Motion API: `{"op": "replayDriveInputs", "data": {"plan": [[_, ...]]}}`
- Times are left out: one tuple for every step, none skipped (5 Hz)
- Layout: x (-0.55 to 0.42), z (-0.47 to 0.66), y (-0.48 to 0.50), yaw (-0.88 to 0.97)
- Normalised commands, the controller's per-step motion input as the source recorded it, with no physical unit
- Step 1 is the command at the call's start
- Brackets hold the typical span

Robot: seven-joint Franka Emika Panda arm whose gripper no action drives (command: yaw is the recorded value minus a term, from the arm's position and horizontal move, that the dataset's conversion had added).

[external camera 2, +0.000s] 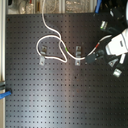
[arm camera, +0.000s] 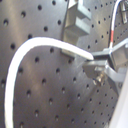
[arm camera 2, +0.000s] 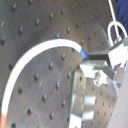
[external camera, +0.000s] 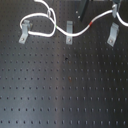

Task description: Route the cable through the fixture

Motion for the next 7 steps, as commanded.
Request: {"op": "replayDriveInputs", "data": {"plan": [[0.003,-0.19,0.005,0.29],[0.000,-0.31,0.004,0.37],[0.056,-0.23,0.014,0.27],[0.060,-0.26,0.012,0.41],[0.068,-0.18,0.032,0.40],[0.079,-0.10,0.074,0.43],[0.130,0.00,0.134,0.40]]}}
